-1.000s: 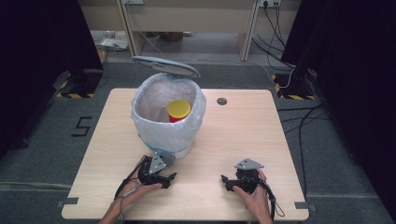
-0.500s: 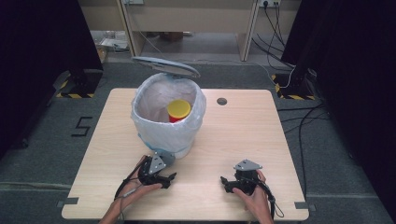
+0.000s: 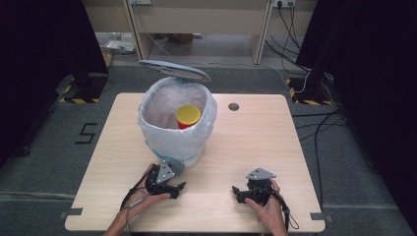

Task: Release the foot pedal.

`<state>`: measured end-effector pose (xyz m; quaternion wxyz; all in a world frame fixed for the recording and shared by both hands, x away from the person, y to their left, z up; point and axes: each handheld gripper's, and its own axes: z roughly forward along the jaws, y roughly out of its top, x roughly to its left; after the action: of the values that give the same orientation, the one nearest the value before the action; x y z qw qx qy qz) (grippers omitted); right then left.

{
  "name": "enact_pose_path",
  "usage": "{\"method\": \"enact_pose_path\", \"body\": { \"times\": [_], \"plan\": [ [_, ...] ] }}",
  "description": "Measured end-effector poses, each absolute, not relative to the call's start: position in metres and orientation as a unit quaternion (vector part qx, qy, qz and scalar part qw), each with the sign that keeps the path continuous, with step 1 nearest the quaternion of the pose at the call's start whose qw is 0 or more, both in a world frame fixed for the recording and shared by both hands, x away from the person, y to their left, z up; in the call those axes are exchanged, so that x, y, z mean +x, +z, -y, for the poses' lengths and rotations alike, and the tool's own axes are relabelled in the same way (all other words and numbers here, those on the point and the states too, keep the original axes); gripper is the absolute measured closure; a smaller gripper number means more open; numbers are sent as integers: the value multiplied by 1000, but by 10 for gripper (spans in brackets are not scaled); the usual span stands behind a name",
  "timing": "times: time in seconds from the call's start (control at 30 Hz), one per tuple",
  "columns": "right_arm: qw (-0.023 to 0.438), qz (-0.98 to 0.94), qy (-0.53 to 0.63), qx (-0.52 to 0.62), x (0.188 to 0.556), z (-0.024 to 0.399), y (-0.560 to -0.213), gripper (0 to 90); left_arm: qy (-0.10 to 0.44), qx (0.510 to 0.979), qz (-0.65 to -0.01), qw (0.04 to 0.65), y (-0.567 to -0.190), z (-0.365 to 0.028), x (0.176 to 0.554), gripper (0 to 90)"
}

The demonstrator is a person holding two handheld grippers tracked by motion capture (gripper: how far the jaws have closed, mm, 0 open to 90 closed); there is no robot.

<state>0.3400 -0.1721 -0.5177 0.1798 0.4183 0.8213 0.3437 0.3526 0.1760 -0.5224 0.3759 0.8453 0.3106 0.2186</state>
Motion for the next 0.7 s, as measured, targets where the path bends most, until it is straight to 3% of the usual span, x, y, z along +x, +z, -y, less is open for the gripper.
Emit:
{"method": "enact_pose_path", "body": {
  "times": [0.7],
  "plan": [
    [180,-821,344,419,340,172,-518,122,222,847,-301,377,-522,-177,352,148]
  ]
}}
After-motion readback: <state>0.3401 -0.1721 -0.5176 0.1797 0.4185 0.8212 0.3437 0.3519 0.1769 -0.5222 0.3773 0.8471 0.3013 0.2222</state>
